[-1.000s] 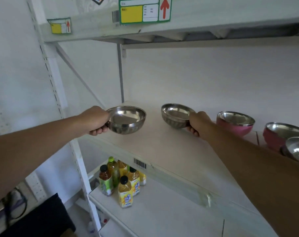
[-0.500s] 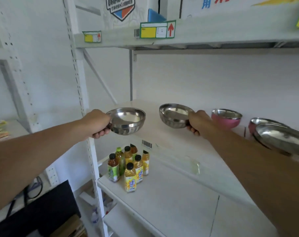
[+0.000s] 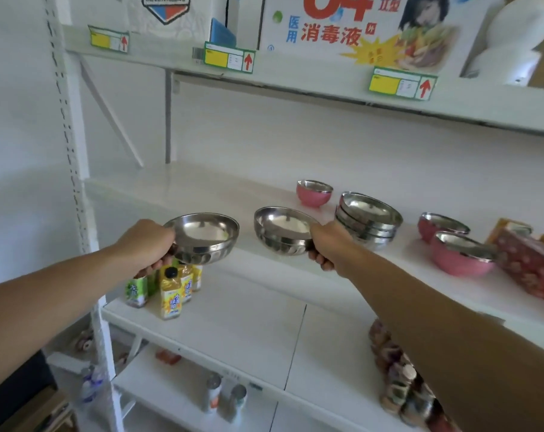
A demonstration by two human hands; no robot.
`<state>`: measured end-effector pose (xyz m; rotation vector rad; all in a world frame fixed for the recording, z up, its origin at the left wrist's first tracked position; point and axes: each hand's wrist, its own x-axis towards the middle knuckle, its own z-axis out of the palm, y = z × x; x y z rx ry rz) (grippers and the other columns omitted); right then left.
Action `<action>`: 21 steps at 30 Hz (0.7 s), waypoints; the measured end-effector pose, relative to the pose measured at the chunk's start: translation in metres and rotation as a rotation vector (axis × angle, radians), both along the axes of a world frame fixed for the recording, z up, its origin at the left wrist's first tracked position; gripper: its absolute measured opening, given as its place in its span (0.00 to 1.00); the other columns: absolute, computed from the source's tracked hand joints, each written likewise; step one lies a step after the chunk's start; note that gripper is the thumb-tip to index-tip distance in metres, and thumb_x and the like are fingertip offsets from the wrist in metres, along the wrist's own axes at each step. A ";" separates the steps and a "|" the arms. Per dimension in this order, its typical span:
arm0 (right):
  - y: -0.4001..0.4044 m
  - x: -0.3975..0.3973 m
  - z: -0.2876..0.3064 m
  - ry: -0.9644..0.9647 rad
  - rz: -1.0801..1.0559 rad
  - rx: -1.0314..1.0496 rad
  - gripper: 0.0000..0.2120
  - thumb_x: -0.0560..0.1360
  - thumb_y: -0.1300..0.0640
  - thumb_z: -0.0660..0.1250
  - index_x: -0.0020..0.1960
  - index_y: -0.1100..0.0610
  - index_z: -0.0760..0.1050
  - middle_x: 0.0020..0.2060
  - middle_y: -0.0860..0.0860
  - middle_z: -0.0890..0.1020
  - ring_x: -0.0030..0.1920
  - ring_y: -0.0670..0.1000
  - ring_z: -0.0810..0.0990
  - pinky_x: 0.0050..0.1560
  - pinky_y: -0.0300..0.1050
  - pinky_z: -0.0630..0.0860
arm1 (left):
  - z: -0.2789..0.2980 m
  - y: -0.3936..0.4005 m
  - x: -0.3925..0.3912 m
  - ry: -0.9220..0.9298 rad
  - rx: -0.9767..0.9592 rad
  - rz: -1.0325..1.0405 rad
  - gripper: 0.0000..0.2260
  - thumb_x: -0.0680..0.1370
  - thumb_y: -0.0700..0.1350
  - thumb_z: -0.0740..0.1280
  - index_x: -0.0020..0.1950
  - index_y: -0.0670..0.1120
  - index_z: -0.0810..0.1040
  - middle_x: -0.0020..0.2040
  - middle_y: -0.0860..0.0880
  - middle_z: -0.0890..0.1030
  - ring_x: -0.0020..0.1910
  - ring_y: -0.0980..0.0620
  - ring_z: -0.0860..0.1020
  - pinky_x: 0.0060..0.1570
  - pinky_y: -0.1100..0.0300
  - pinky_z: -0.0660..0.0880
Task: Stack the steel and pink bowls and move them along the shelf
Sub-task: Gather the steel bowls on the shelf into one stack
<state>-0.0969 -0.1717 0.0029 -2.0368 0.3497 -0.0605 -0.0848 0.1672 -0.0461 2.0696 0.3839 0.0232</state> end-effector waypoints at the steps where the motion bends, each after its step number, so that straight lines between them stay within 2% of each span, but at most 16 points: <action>1: -0.008 -0.009 0.001 0.004 0.006 0.002 0.19 0.86 0.52 0.57 0.44 0.62 0.78 0.22 0.53 0.77 0.20 0.49 0.68 0.22 0.36 0.61 | 0.001 -0.005 -0.004 -0.001 -0.004 0.000 0.17 0.83 0.46 0.63 0.39 0.40 0.81 0.28 0.43 0.79 0.23 0.51 0.69 0.28 0.62 0.66; 5: -0.041 -0.040 0.004 0.007 0.039 -0.012 0.18 0.85 0.52 0.57 0.44 0.61 0.78 0.21 0.51 0.77 0.18 0.47 0.68 0.20 0.35 0.62 | 0.010 -0.028 -0.019 0.002 0.033 0.014 0.17 0.82 0.45 0.63 0.37 0.38 0.81 0.30 0.41 0.78 0.22 0.51 0.68 0.27 0.63 0.65; 9: -0.087 -0.070 0.009 -0.053 0.115 -0.086 0.20 0.84 0.51 0.57 0.38 0.59 0.76 0.22 0.51 0.77 0.18 0.47 0.67 0.21 0.36 0.62 | 0.023 -0.064 -0.036 -0.040 0.065 0.011 0.17 0.82 0.45 0.64 0.37 0.38 0.80 0.26 0.43 0.78 0.17 0.51 0.67 0.22 0.65 0.63; 12: -0.132 -0.091 0.017 -0.051 0.164 -0.053 0.22 0.83 0.48 0.60 0.35 0.59 0.77 0.25 0.54 0.78 0.19 0.47 0.68 0.21 0.36 0.62 | 0.034 -0.097 -0.048 -0.053 0.045 0.023 0.21 0.84 0.48 0.64 0.35 0.39 0.79 0.25 0.43 0.77 0.18 0.51 0.66 0.25 0.65 0.62; 14: -0.162 -0.103 0.016 -0.046 0.175 -0.040 0.23 0.82 0.49 0.60 0.33 0.59 0.78 0.25 0.54 0.78 0.19 0.47 0.68 0.21 0.35 0.62 | 0.033 -0.125 -0.061 -0.040 0.023 0.035 0.19 0.84 0.46 0.63 0.36 0.40 0.79 0.25 0.44 0.77 0.18 0.52 0.66 0.24 0.66 0.62; 18: -0.213 -0.119 0.000 -0.042 0.158 -0.045 0.23 0.84 0.52 0.59 0.35 0.61 0.78 0.23 0.53 0.78 0.18 0.47 0.68 0.21 0.36 0.62 | 0.024 -0.185 -0.090 -0.044 0.004 0.029 0.12 0.79 0.40 0.63 0.37 0.40 0.78 0.24 0.45 0.76 0.17 0.52 0.65 0.22 0.66 0.62; 21: -0.233 -0.124 -0.004 -0.049 0.149 -0.040 0.22 0.84 0.52 0.59 0.35 0.61 0.77 0.23 0.54 0.77 0.18 0.48 0.67 0.21 0.35 0.61 | 0.036 -0.213 -0.106 -0.078 -0.003 0.039 0.13 0.81 0.42 0.63 0.37 0.40 0.77 0.24 0.45 0.77 0.18 0.51 0.65 0.22 0.66 0.61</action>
